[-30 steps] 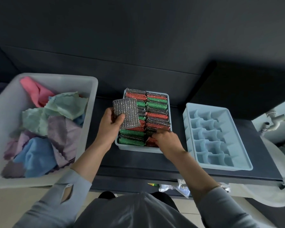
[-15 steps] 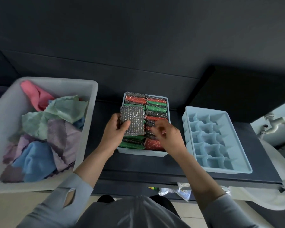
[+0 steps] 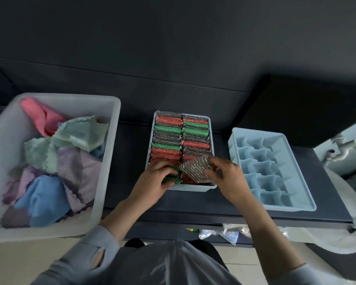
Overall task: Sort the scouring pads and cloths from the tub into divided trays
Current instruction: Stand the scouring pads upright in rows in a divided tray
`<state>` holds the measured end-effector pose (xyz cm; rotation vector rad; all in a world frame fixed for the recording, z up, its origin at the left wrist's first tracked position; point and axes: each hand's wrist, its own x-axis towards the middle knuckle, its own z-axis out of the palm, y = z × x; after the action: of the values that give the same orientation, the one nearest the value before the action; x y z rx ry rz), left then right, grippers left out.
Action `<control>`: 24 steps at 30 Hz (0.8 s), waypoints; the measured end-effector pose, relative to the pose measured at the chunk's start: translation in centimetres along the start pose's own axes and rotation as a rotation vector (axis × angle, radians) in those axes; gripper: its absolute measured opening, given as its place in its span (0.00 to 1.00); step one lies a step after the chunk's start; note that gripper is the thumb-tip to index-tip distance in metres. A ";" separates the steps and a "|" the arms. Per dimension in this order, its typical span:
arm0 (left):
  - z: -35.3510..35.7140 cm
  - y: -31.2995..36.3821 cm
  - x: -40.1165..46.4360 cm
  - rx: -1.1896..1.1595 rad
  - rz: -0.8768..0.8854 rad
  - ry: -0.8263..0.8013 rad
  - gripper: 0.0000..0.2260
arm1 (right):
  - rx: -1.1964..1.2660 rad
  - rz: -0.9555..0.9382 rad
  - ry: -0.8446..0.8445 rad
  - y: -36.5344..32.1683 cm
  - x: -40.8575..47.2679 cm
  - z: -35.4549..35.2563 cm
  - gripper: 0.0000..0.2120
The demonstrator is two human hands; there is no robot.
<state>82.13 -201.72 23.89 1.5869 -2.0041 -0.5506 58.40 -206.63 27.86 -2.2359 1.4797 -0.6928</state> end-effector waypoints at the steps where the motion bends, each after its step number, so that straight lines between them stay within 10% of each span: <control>1: 0.1 -0.1 -0.1 0.017 0.016 0.018 0.11 | -0.075 -0.042 -0.023 0.2 -0.2 0.1 0.09; 8: 0.4 -0.5 -0.3 0.023 0.007 0.069 0.07 | -0.540 -0.181 -0.220 -0.7 0.4 2.3 0.15; 17: 0.9 -0.6 -0.5 0.019 -0.030 0.094 0.05 | -0.145 -0.055 -0.241 -0.3 1.3 1.9 0.15; 24: 1.2 -0.6 0.0 0.037 -0.029 0.105 0.05 | -0.279 -0.141 -0.448 -0.6 2.5 4.0 0.06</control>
<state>81.78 -201.86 22.59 1.6350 -1.9267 -0.4347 62.02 -208.57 25.42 -2.5045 1.2616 -0.0050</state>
